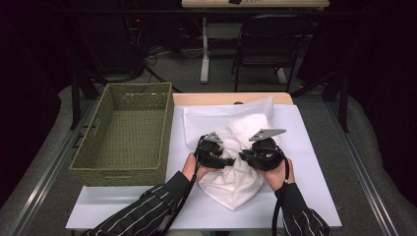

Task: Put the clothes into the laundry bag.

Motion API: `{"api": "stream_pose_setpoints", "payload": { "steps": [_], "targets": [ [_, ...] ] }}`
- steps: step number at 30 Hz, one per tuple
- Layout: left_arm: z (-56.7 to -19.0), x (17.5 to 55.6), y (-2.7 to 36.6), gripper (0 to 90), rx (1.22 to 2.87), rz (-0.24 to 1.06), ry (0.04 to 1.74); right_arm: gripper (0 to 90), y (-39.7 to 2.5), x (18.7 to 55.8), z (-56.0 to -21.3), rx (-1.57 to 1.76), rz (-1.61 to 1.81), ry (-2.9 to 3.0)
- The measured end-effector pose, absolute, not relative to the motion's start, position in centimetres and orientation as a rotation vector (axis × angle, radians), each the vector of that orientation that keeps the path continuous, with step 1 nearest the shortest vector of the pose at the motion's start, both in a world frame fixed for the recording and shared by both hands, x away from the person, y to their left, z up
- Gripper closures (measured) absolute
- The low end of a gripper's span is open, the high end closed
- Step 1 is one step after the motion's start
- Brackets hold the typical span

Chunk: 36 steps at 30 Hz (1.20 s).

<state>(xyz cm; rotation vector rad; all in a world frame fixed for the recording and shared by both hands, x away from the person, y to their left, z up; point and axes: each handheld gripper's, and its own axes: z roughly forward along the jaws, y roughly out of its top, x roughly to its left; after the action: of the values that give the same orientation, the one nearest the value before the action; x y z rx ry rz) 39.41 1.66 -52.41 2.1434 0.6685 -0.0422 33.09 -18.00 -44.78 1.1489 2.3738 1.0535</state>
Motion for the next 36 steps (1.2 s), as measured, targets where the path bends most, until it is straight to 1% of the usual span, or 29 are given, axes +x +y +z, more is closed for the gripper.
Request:
{"api": "stream_pose_setpoints", "payload": {
  "steps": [1,3,7,10,12,15,17,18,19,20,21,24,25,26,27,28,32,36],
  "targets": [
    [-52.2,39.2,1.4,63.3,2.135,-0.040,0.668,87.7,-17.9,33.1,-44.8,1.152,1.048,2.370],
    [-51.8,38.6,0.9,65.7,2.144,-0.025,0.652,88.6,-17.9,33.0,-44.7,1.157,1.046,2.357],
    [-51.2,37.6,-0.4,66.3,2.148,0.000,0.642,89.3,-17.6,32.5,-44.1,1.128,1.053,2.362],
    [-50.8,37.6,-0.9,66.1,2.145,0.022,0.658,89.5,-17.5,31.7,-43.2,1.088,1.071,2.372],
    [-50.8,37.8,-1.1,65.8,2.130,0.009,0.655,89.6,-17.7,31.2,-42.8,1.074,1.073,2.381],
    [-51.1,38.0,-1.5,63.1,2.146,0.028,0.623,89.5,-18.5,31.4,-43.1,1.102,1.054,2.397],
    [-51.4,38.0,-1.6,57.8,2.167,0.032,0.590,88.9,-18.9,31.8,-43.7,1.128,1.007,2.391],
    [-51.5,38.0,-1.5,57.5,2.171,0.037,0.573,88.4,-19.0,32.0,-43.9,1.133,1.005,2.391],
    [-51.5,38.0,-1.4,57.9,2.171,0.040,0.573,86.5,-19.0,32.1,-44.0,1.139,1.000,2.387],
    [-51.6,37.9,-1.4,58.8,2.165,0.050,0.577,78.7,-18.8,32.1,-44.0,1.134,0.982,2.375],
    [-51.6,37.9,-1.4,60.1,2.170,0.046,0.557,72.7,-18.6,32.1,-43.9,1.134,0.981,2.360],
    [-51.6,37.3,-1.8,62.1,2.171,0.055,0.544,61.9,-17.7,32.2,-43.9,1.109,0.919,2.323],
    [-51.6,37.1,-1.9,62.1,2.172,0.053,0.543,64.8,-17.5,32.3,-44.1,1.106,0.914,2.322],
    [-51.6,37.1,-1.9,62.0,2.172,0.053,0.543,64.8,-17.5,32.3,-44.1,1.106,0.914,2.322],
    [-51.6,36.9,-2.0,61.7,2.176,0.050,0.531,80.9,-17.4,32.4,-44.3,1.097,0.898,2.313],
    [-51.6,36.8,-2.0,61.3,2.177,0.042,0.525,85.2,-17.5,32.4,-44.4,1.095,0.901,2.321],
    [-51.5,36.8,-1.8,55.5,2.200,0.028,0.473,87.6,-17.8,32.3,-44.3,1.109,0.884,2.342],
    [-50.8,36.6,-1.0,41.4,2.234,0.032,0.460,87.8,-18.3,32.3,-44.4,1.121,0.888,2.340]
  ]
}}
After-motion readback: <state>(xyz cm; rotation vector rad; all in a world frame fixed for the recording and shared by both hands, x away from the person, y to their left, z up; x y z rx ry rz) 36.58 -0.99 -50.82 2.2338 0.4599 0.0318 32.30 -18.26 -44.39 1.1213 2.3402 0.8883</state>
